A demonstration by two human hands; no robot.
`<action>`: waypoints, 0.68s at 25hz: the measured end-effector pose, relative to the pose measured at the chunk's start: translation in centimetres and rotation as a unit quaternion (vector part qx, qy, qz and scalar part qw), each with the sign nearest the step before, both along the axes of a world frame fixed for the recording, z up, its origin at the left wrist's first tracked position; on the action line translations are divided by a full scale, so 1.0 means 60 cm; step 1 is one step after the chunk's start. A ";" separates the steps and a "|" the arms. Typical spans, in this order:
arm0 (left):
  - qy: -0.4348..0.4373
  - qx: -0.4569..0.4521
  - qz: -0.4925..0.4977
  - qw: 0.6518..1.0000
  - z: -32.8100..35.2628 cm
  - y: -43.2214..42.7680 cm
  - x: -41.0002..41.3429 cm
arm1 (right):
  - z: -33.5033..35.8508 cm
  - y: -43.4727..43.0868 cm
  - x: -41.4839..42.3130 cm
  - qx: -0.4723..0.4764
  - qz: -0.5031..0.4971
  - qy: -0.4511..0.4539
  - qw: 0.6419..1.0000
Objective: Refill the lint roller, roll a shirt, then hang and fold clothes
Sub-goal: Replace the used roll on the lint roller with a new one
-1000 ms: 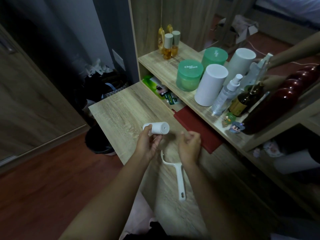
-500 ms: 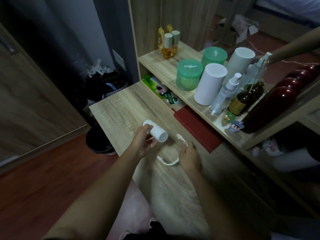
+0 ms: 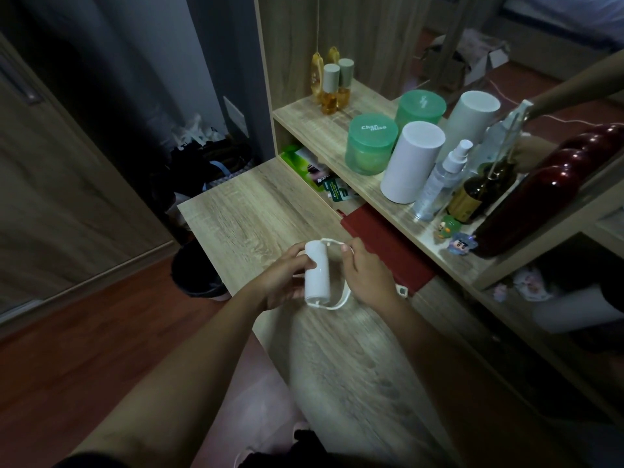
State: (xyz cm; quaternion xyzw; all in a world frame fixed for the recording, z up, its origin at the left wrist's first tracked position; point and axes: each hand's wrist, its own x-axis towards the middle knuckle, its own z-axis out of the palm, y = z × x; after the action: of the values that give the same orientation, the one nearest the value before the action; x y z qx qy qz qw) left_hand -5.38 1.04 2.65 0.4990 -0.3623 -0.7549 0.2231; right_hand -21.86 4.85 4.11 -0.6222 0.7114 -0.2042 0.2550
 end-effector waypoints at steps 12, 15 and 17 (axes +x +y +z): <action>0.090 0.016 0.045 0.995 -0.004 0.011 -0.008 | 0.010 -0.007 0.023 -0.009 -0.032 0.022 0.999; 0.071 -0.021 0.057 0.996 0.004 0.021 -0.025 | 0.013 -0.007 0.030 -0.017 -0.044 0.021 0.999; 0.035 -0.062 0.077 0.994 0.013 0.028 -0.039 | 0.019 -0.007 0.035 -0.022 -0.057 0.016 0.998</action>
State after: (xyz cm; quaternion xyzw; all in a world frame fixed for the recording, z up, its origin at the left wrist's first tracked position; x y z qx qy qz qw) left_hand -7.70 2.73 3.41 0.4838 -0.3608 -0.7285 0.3241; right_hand -19.78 4.45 5.22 -0.5892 0.7451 -0.2241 0.2177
